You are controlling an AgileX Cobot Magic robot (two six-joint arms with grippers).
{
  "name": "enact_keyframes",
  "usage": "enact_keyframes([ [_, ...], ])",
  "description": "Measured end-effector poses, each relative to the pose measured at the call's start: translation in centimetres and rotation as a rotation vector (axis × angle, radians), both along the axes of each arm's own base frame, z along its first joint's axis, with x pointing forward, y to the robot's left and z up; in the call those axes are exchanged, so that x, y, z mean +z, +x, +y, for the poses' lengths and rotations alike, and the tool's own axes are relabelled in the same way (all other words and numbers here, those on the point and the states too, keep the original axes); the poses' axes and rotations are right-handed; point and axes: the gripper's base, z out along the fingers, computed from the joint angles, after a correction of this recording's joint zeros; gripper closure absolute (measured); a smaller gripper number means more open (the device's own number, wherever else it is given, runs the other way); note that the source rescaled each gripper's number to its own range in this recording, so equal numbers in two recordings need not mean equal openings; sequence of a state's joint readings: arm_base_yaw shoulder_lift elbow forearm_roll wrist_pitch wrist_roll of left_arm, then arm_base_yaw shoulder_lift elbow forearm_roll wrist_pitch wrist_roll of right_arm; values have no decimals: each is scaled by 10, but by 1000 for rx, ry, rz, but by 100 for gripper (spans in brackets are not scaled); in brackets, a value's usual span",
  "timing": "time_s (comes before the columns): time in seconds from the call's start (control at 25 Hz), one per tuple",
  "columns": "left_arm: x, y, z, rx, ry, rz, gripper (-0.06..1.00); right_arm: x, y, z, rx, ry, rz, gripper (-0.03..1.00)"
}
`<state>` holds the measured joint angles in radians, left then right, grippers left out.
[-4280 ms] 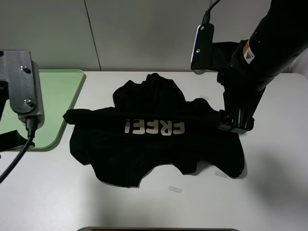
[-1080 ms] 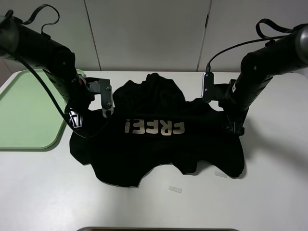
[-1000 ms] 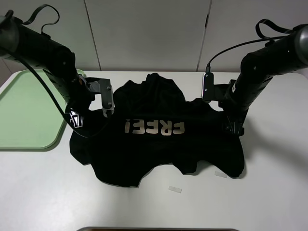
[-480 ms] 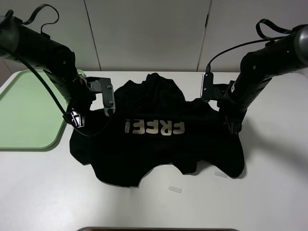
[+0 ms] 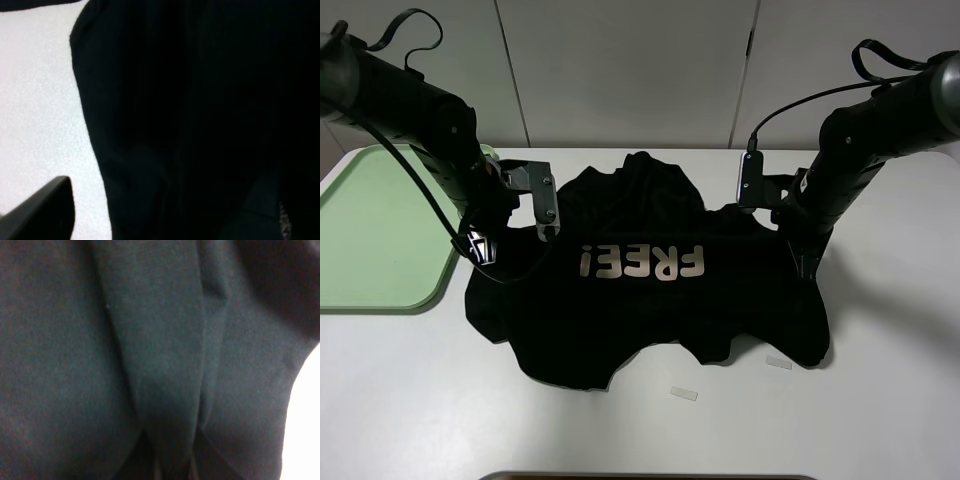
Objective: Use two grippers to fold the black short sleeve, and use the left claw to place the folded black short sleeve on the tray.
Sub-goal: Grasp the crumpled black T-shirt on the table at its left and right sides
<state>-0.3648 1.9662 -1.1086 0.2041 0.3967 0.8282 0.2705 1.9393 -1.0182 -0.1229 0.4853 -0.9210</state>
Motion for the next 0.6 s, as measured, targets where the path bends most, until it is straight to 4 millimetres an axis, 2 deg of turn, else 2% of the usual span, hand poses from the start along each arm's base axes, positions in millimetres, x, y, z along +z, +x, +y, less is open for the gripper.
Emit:
enact_keyframes([
  [0.24,0,0,0,3,-3,0,15,0,0,0,0,0,0,97],
  [0.6,-22,0,0,-25,23,51,15,0,0,0,-1,0,1,97],
])
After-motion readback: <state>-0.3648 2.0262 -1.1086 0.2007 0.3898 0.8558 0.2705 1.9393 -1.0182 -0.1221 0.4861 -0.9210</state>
